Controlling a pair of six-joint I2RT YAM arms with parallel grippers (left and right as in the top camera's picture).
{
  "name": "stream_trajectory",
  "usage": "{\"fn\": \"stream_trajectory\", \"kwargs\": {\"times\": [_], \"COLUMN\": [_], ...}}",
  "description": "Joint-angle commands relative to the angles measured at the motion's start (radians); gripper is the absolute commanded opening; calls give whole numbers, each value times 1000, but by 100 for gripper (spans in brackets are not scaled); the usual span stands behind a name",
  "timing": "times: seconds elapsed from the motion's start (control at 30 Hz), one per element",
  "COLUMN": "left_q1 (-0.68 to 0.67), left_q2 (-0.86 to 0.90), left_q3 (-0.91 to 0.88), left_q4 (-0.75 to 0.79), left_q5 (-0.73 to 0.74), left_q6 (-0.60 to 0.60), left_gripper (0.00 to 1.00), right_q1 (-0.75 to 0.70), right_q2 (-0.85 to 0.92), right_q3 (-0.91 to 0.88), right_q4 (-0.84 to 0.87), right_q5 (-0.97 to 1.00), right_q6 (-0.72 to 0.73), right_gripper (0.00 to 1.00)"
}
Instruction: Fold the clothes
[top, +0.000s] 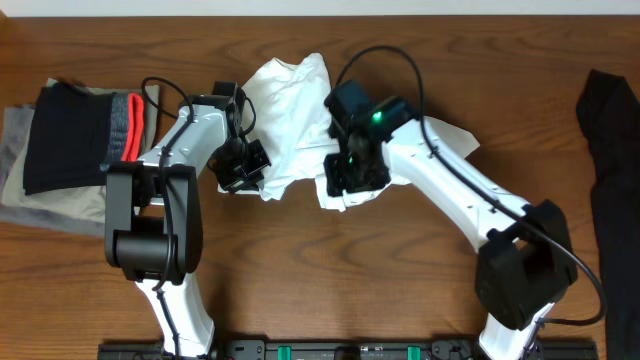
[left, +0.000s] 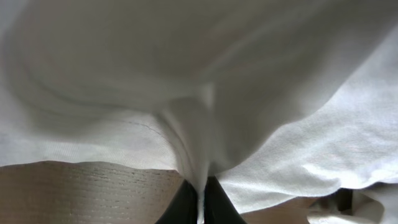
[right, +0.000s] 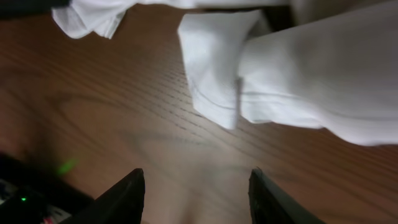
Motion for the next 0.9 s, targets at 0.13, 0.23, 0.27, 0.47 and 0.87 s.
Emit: {"fn": "stream_trajectory", "kwargs": {"times": [0.13,0.23,0.27,0.47,0.87], "left_q1": [0,0,0,0,0], "left_q2": [-1,-1,-1,-1,-1], "left_q3": [1,1,1,1,1], "left_q4": [-5,-5,-5,-11,-26], "left_q5": [-5,-5,-5,-5,-4], "left_q6": [2,2,2,2,2], "left_gripper": [6,6,6,6,6], "right_q1": [30,40,43,56,53], "right_q2": [0,1,2,25,60], "right_q3": [-113,-133,-141,-159,-157], "right_q4": [103,132,145,196,220], "right_q5": [30,93,100,98,74], "right_q6": [-64,-64,-64,-64,-64], "right_gripper": [52,51,52,53,43]}}
